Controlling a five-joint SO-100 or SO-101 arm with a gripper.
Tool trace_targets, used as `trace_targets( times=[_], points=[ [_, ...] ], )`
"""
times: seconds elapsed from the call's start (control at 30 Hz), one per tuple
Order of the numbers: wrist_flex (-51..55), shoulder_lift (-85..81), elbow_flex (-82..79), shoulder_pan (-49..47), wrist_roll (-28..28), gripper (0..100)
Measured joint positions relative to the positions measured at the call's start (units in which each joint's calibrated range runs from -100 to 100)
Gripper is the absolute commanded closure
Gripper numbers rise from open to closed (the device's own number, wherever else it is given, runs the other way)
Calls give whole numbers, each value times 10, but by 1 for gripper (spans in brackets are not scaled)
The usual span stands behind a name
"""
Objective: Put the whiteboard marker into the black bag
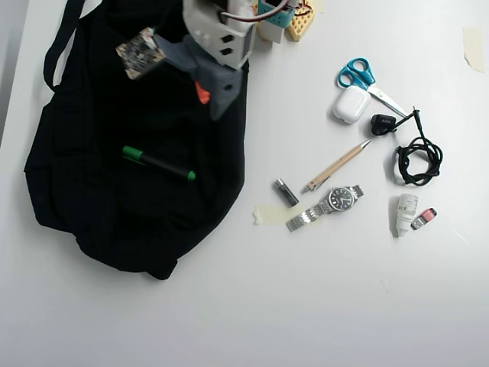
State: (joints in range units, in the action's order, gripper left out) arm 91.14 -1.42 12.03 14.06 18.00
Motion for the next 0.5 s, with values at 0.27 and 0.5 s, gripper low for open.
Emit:
trace_targets(
  times=[0.27,0.5],
  points=[
    [-231,-611,-698,-142,-126,98],
    [-192,-957,-984,-180,-151,98]
  ],
)
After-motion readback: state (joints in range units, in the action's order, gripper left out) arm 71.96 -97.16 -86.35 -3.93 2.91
